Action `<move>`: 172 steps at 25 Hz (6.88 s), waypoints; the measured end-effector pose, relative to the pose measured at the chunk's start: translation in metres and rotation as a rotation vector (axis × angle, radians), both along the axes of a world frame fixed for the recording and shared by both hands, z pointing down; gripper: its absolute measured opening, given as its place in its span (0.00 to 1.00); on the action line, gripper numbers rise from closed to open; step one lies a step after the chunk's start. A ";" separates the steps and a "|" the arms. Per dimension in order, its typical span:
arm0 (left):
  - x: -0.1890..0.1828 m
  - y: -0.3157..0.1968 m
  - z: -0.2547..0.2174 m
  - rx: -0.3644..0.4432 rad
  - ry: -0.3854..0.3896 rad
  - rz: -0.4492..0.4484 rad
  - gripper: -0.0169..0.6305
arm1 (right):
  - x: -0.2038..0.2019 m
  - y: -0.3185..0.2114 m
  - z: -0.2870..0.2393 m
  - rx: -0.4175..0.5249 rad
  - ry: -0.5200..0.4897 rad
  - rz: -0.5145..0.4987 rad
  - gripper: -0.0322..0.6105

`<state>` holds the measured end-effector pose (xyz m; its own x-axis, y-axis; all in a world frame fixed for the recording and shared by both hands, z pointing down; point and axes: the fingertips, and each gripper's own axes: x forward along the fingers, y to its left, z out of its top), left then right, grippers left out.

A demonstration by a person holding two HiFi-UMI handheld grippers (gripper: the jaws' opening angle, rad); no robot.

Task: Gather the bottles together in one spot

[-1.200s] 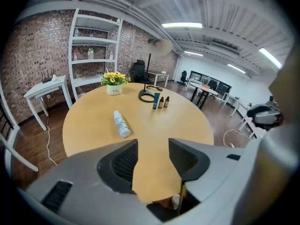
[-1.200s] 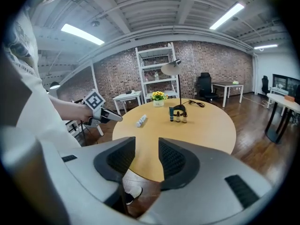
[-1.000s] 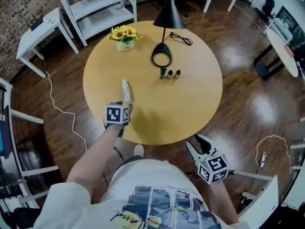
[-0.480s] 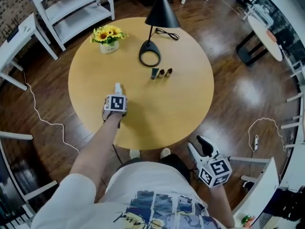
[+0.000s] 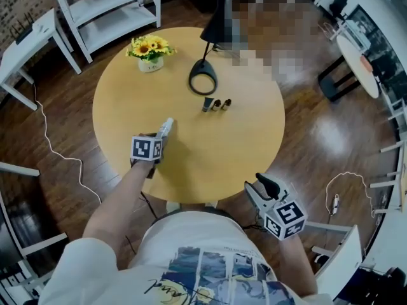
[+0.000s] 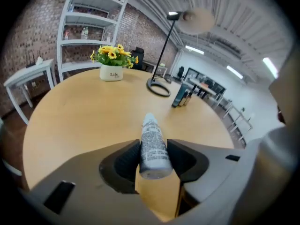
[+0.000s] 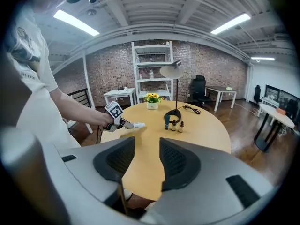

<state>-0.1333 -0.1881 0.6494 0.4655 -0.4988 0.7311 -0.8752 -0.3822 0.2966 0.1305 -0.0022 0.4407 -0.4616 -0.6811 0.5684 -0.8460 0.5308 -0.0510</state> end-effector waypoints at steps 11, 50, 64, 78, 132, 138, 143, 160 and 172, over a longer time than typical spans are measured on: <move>0.048 0.067 -0.101 -0.133 0.882 -0.109 0.31 | -0.044 -0.073 0.018 -0.075 -0.181 -0.127 0.35; -0.026 0.119 -0.102 0.109 0.378 0.179 0.34 | -0.168 -0.220 0.025 0.104 -0.301 0.045 0.24; -0.043 0.135 -0.083 0.046 0.247 0.211 0.34 | -0.151 -0.323 0.096 0.211 -0.053 0.211 0.24; -0.041 0.138 -0.071 0.000 0.252 0.224 0.34 | -0.144 -0.346 0.126 0.249 -0.018 0.290 0.24; 0.022 0.183 -0.117 0.137 0.137 0.017 0.34 | 0.005 0.011 0.056 0.099 -0.051 0.140 0.36; 0.057 0.241 -0.133 0.160 0.097 -0.085 0.34 | 0.049 0.083 0.045 0.111 -0.065 0.085 0.36; 0.082 0.293 -0.146 0.224 0.051 -0.107 0.34 | 0.081 0.132 0.039 0.127 -0.105 0.075 0.38; 0.103 0.366 -0.164 0.239 -0.019 -0.119 0.34 | 0.092 0.187 0.026 0.077 -0.188 0.016 0.39; 0.102 0.367 -0.160 0.232 -0.019 -0.110 0.34 | 0.079 0.191 0.028 0.081 -0.163 -0.023 0.39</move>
